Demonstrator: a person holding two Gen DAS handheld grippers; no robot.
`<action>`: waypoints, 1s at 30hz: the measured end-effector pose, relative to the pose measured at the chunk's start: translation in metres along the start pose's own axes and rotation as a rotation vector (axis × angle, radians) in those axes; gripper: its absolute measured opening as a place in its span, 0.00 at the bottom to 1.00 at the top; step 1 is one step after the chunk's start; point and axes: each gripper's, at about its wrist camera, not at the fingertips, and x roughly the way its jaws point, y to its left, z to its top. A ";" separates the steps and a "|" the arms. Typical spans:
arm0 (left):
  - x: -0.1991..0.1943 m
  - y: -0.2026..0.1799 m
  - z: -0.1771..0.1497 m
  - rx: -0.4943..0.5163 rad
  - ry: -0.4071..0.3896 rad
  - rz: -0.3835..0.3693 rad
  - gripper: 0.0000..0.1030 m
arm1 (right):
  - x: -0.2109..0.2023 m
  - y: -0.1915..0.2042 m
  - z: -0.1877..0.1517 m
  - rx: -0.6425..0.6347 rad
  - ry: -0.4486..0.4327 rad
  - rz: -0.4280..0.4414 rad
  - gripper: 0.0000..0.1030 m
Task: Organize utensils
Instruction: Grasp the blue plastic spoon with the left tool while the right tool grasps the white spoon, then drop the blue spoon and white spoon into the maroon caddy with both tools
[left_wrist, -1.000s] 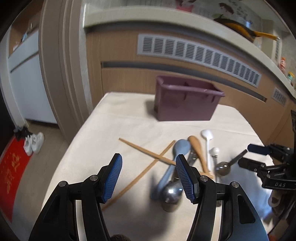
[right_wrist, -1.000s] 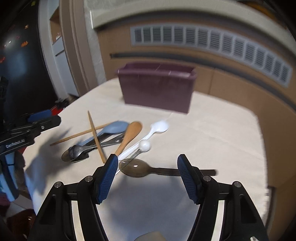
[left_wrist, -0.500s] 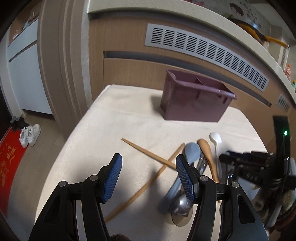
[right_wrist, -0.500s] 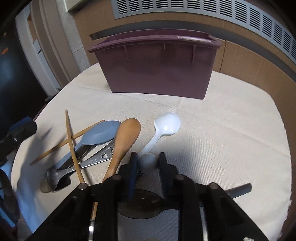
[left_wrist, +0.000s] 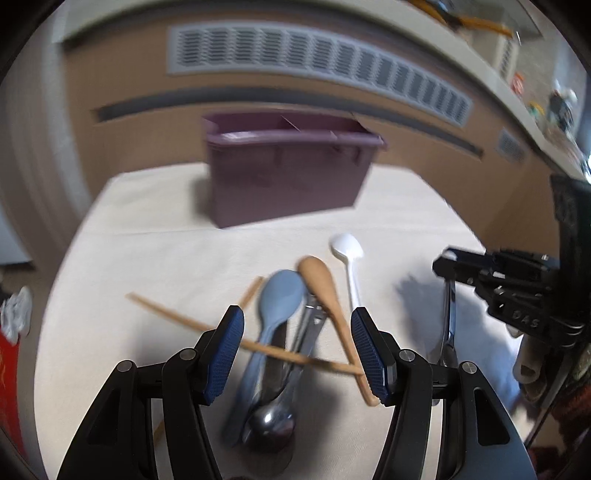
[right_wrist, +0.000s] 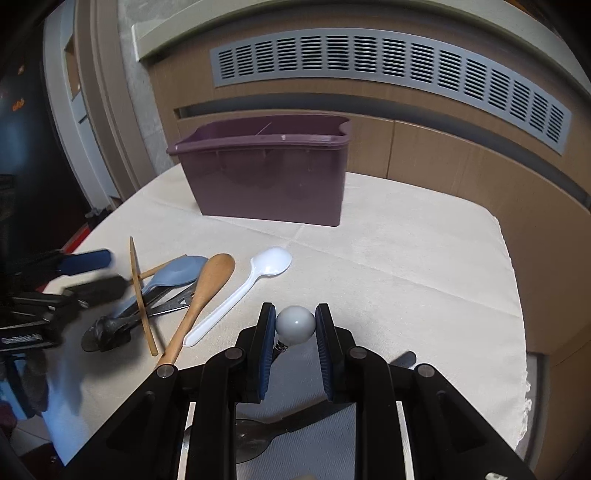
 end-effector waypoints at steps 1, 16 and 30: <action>0.005 -0.002 0.004 0.022 0.013 0.023 0.59 | -0.001 -0.001 -0.002 0.003 -0.006 -0.002 0.20; 0.046 -0.014 0.023 0.156 0.189 0.102 0.34 | -0.002 -0.010 -0.009 0.044 -0.030 0.038 0.20; 0.052 0.004 0.042 -0.026 0.179 0.080 0.33 | -0.010 -0.001 -0.005 0.004 -0.071 0.017 0.20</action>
